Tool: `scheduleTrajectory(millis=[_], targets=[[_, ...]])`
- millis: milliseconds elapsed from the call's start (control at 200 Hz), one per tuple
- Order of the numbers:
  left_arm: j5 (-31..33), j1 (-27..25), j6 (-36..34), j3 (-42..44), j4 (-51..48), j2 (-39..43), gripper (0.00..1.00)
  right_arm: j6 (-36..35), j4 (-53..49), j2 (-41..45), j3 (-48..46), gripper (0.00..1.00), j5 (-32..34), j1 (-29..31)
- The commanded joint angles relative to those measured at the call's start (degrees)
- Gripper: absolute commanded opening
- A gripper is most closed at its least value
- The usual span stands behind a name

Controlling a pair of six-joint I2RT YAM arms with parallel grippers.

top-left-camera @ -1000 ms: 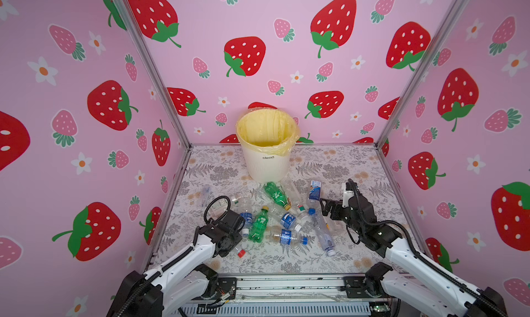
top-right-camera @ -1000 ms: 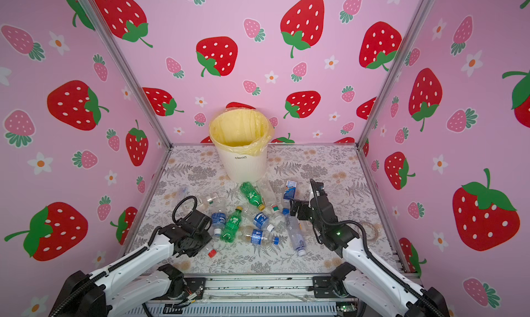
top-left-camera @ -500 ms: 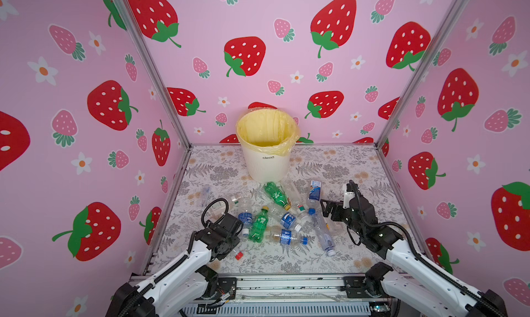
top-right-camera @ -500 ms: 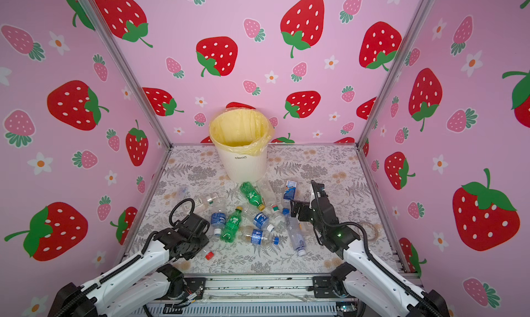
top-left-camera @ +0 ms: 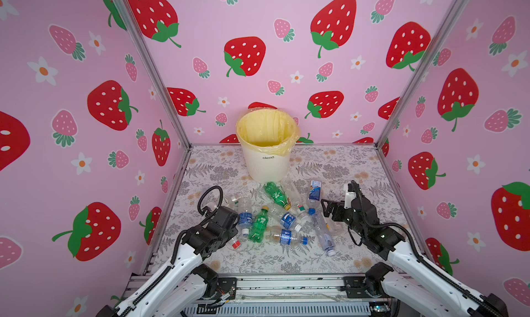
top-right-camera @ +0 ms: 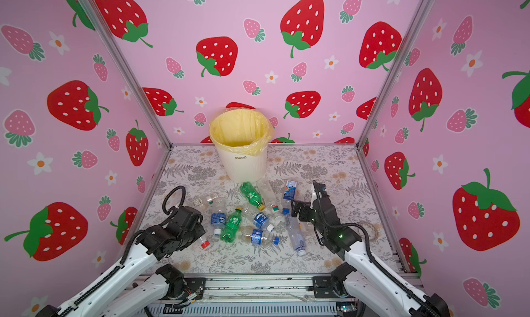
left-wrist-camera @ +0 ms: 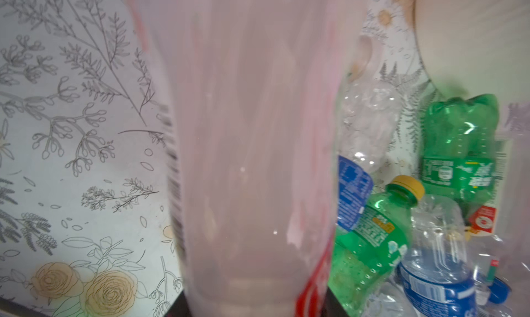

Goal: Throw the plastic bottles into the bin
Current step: 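Lift the red-capped bottle with the left gripper while the right hovers over the pile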

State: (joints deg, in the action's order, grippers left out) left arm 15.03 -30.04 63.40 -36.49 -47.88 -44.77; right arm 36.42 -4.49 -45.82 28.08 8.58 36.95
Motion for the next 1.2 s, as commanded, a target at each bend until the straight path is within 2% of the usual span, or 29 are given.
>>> scheduleTrajectory(millis=[0,285,470,695,930,1195], targets=[[0.4,-0.2,-7.7,-4.2,1.4,-0.1,0.48,1.0,-1.8,0.9,-0.4,0.99,0.9,-0.4],[0.8,0.5,-19.4,-16.0,-0.1,-7.9,0.48,0.9,-2.7,1.2,0.1,0.99,1.1,-0.6],[-3.4,4.6,-24.4,-20.8,0.8,-12.2,0.48,1.3,-2.8,1.0,0.1,0.99,1.2,-0.6],[-13.7,13.1,-27.7,-25.4,6.5,-14.8,0.48,1.5,-3.3,0.7,0.1,0.99,1.5,-0.6],[-19.8,17.4,-31.9,-33.6,8.5,-19.8,0.47,2.2,-3.2,0.0,0.1,0.99,1.4,-0.6],[-33.9,23.9,-31.0,-35.5,18.2,-20.0,0.48,2.3,-3.0,-1.7,1.5,0.99,1.6,-0.6]])
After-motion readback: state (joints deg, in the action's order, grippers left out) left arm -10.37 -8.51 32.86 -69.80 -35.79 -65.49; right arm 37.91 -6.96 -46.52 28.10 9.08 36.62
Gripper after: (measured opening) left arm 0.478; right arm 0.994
